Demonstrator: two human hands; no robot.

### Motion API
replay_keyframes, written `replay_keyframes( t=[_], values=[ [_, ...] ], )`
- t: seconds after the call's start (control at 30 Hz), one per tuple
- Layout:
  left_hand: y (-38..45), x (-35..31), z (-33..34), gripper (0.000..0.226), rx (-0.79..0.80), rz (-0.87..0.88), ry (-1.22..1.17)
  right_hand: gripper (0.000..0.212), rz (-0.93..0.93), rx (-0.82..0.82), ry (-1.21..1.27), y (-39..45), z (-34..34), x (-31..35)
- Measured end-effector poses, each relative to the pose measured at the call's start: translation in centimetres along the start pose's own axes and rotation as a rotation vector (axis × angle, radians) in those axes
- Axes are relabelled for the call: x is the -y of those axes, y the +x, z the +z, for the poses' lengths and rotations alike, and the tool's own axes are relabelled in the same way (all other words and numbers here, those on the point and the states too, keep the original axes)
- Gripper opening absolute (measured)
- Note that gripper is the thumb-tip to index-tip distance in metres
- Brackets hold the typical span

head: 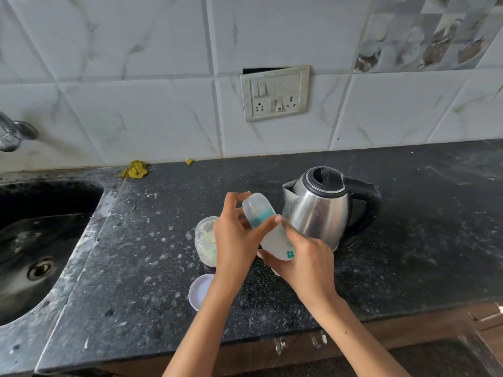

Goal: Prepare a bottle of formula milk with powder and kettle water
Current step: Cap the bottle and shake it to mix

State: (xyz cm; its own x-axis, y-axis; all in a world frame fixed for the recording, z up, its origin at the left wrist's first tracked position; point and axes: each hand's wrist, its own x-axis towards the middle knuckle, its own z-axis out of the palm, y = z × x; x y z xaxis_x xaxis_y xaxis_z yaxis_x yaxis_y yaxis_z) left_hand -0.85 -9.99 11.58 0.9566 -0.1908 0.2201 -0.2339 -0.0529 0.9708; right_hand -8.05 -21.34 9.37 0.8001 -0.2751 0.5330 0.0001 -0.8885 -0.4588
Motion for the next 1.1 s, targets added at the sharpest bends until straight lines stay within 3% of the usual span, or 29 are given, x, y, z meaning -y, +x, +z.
replay_keyframes(
  t=[0.1, 0.33, 0.5, 0.6, 0.7, 0.8, 0.9, 1.0, 1.1],
  values=[
    [0.4, 0.4, -0.1, 0.053, 0.06, -0.01, -0.093, 0.07, 0.06, 0.022, 0.067, 0.0, 0.0, -0.4],
    [1.0, -0.1, -1.0, 0.056, 0.239, -0.056, -0.276, 0.039, 0.327, 0.217, 0.728, 0.5, -0.8, -0.2],
    [1.7, -0.1, -2.2, 0.058, 0.41, -0.112, -0.389, 0.045, 0.479, 0.385, 1.126, 0.8, -1.3, -0.5],
    [2.0, 0.5, -2.8, 0.073, 0.549, -0.142, -0.524, 0.046, 0.525, 0.5, 1.243, 0.7, -1.2, -0.7],
    [2.1, 1.0, -3.1, 0.067, 0.604, -0.152, -0.433, 0.046, 0.511, 0.462, 1.127, 0.5, -1.3, -0.7],
    [1.4, 0.9, -2.5, 0.065, 0.464, -0.147, -0.063, 0.059, 0.31, 0.25, 0.511, 0.2, -0.8, -1.4],
    [-0.4, 0.5, -0.5, 0.062, 0.18, -0.135, 0.112, 0.065, 0.113, 0.074, -0.027, 0.0, -0.2, -1.3],
    [-1.5, 0.7, 1.3, 0.064, 0.0, -0.103, 0.092, 0.068, 0.049, -0.024, -0.143, 0.0, 0.1, -0.5],
    [-1.7, 0.5, 2.0, 0.054, -0.061, -0.063, -0.028, 0.066, 0.073, -0.024, -0.082, 0.3, -0.1, -0.6]
  ],
)
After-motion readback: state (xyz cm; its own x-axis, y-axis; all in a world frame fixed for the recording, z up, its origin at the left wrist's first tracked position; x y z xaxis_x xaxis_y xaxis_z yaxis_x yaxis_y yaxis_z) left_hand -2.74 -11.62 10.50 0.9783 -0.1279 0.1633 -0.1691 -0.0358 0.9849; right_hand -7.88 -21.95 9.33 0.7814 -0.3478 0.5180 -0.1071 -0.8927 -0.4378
